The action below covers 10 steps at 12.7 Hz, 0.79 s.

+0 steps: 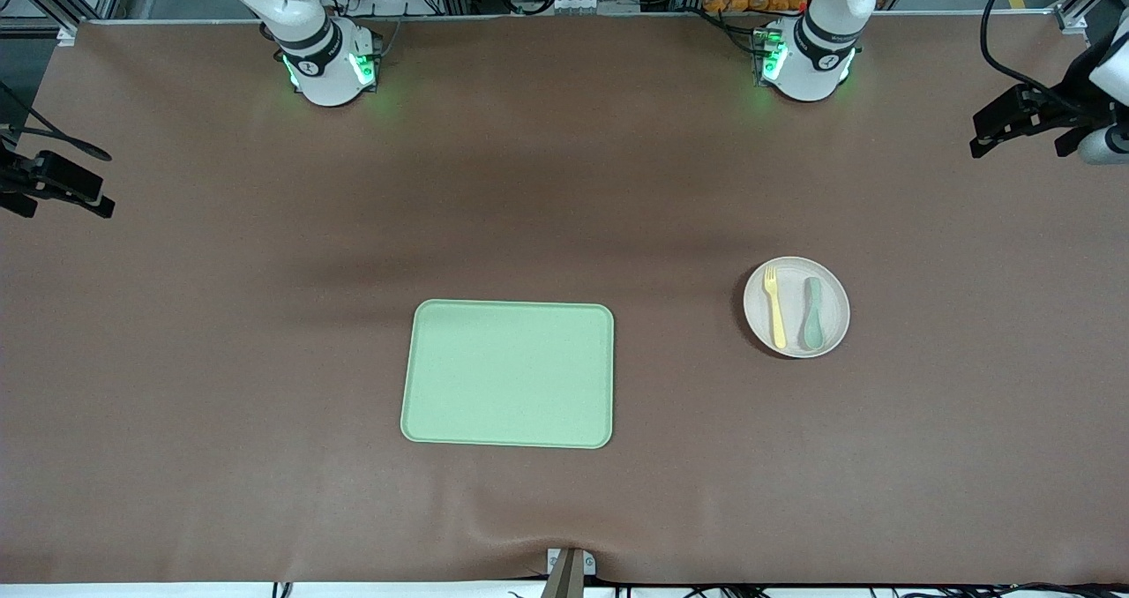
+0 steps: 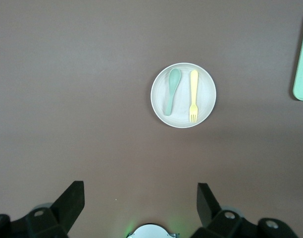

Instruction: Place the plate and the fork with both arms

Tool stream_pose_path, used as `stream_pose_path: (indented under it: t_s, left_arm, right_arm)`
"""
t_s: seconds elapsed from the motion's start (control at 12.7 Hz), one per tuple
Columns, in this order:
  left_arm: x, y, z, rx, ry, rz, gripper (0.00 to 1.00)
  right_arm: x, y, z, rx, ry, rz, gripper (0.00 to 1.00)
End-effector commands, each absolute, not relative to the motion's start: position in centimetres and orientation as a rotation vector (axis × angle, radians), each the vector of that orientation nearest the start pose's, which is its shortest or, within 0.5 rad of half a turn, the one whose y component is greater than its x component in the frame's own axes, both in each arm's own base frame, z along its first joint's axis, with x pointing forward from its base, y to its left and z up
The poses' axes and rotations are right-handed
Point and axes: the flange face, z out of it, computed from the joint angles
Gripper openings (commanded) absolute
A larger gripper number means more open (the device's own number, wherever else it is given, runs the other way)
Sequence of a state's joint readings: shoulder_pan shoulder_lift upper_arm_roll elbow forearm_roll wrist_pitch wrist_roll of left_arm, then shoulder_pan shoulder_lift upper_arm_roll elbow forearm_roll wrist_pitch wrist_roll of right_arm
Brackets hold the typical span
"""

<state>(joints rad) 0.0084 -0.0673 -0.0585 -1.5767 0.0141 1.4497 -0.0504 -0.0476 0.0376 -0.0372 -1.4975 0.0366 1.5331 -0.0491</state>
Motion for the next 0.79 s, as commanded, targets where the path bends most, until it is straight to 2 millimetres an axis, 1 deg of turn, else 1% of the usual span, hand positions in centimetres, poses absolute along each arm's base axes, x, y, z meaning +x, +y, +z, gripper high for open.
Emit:
stream_pose_path:
  t_s: [0.0,0.08,0.16,0.31,0.39,0.47,0.55,0.63,0.71]
  left_arm:
    - [54.7,-2.5,61.5,-3.117,-0.006,0.171,1.00]
    - [55.6,-2.6,60.1,-3.131,-0.007,0.178,1.00]
    - [56.4,-2.7,58.2,-3.132,-0.009,0.204,1.00]
    - [57.3,-2.3,54.8,-3.134,-0.019,0.207,1.00]
    - [57.6,-1.3,53.2,-3.140,-0.041,0.179,1.00]
    - [57.8,-0.9,51.4,-3.148,-0.048,0.143,1.00]
    - [57.9,-0.8,48.9,-3.179,-0.070,0.119,1.00]
    - [57.6,-0.3,46.6,-3.207,-0.109,0.084,1.00]
    - [57.5,0.0,44.8,-3.208,-0.122,0.047,1.00]
  right_arm:
    - [55.8,-4.8,63.8,-3.090,0.044,0.001,1.00]
    - [55.8,-4.8,63.9,-3.090,0.046,-0.004,1.00]
    - [55.8,-4.8,63.8,-3.090,0.044,0.001,1.00]
    - [55.8,-4.8,63.8,-3.090,0.044,0.001,1.00]
    - [55.8,-4.8,63.8,-3.090,0.044,-0.002,1.00]
    - [55.8,-4.8,63.8,-3.090,0.044,0.001,1.00]
    - [55.8,-4.8,63.9,-3.090,0.044,-0.002,1.00]
    - [55.8,-4.8,63.8,-3.090,0.044,0.001,1.00]
    - [55.8,-4.8,63.9,-3.090,0.044,-0.002,1.00]
